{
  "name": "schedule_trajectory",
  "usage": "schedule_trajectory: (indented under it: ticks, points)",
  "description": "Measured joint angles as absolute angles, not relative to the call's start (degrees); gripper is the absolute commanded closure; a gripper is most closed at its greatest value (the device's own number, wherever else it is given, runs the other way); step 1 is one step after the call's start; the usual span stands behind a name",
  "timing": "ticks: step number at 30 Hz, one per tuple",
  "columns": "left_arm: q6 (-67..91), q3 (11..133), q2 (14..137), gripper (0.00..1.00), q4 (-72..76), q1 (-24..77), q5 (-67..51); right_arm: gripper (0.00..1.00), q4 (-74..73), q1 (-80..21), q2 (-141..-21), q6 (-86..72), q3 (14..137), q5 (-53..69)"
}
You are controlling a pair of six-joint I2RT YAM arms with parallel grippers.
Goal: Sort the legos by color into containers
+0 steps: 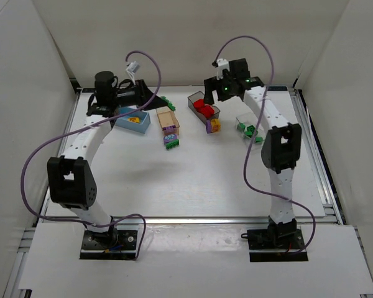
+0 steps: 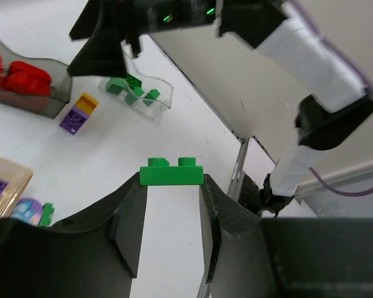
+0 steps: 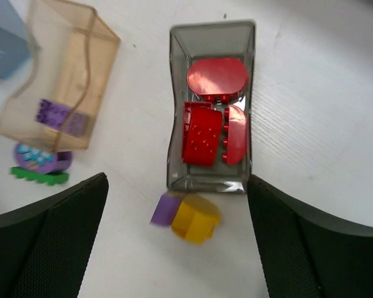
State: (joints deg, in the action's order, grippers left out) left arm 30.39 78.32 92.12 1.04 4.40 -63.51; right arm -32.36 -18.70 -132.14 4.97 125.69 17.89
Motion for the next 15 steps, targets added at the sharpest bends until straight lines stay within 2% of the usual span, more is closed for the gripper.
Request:
schedule_trajectory:
  ticks: [3,11,15]
  points:
    - [30.2,81.8,96.4,0.90,1.8,9.5,-63.2,0.01,-32.9,-16.9,-121.1,5.2,119.8,18.0]
    - [28.1,95.6,111.4,0.90,1.1,22.8,-60.6,0.01,-32.4,-5.2,-87.3,6.8,99.6,14.8]
    - [24.6,103.2,119.0,0.90,-1.3,28.5,-57.6,0.01,-36.9,-1.1,-78.4,7.6,90.5,13.9]
